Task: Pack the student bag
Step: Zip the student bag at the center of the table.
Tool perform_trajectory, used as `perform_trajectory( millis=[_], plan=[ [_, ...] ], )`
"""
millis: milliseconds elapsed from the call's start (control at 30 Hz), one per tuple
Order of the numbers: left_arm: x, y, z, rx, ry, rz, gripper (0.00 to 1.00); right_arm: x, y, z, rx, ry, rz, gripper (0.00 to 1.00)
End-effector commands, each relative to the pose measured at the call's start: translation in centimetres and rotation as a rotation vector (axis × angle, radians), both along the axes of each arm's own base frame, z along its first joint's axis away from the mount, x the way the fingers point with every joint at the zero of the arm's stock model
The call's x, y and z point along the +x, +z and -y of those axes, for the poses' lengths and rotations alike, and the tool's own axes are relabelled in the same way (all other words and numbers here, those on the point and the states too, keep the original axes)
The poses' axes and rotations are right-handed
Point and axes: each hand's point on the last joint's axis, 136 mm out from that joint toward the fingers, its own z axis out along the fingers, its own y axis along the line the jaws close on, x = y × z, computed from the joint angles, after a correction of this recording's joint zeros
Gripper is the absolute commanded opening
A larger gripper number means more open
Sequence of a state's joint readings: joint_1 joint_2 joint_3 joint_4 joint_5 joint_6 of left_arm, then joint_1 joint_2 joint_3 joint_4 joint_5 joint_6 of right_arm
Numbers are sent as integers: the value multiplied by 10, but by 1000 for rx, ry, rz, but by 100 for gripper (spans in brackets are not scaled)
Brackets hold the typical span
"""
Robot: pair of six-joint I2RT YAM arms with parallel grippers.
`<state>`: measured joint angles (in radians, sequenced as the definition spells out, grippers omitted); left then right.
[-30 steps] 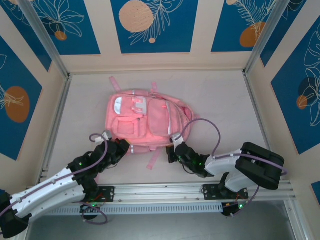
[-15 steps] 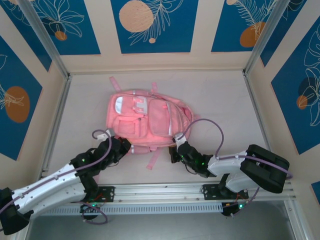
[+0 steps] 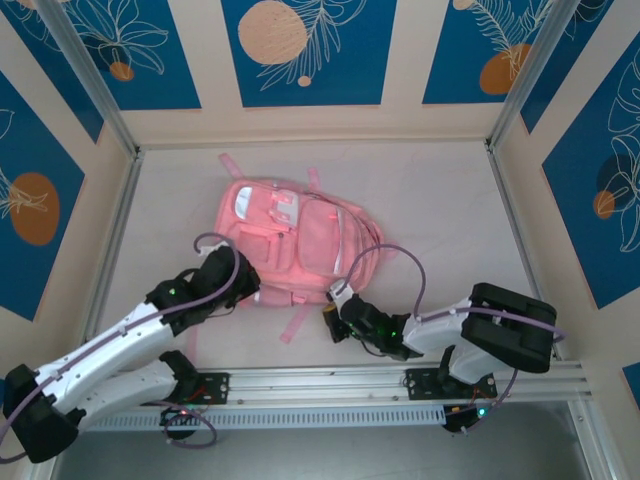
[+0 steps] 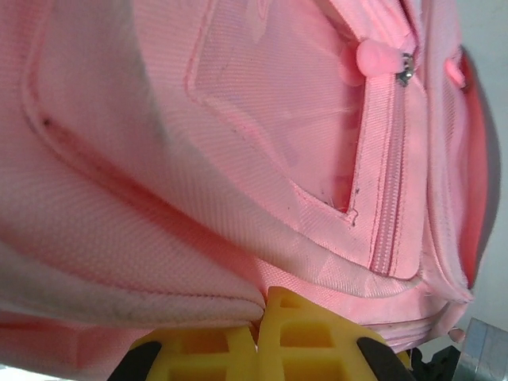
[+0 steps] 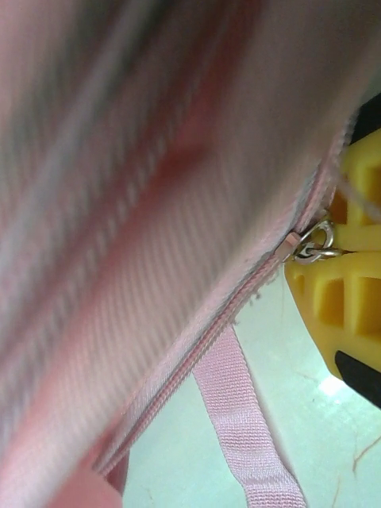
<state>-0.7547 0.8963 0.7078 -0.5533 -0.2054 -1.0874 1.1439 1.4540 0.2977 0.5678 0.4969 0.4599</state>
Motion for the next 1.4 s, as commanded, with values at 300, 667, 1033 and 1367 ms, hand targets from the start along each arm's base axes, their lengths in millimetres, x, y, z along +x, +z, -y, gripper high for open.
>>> perform_trajectory(
  millis=[300, 667, 1033, 1367],
  plan=[
    [39, 5, -23, -33, -24, -44, 15, -2, 19, -93, 143, 79, -67, 0],
    [16, -11, -22, -171, 77, -215, 57, 4, 17, -117, 187, 63, -125, 0],
    [7, -27, 5, -225, 123, -227, 56, 4, 13, -120, 191, 65, -142, 0],
    [32, -19, -5, -124, 168, -136, 46, 2, 16, -117, 191, 65, -143, 0]
  ],
)
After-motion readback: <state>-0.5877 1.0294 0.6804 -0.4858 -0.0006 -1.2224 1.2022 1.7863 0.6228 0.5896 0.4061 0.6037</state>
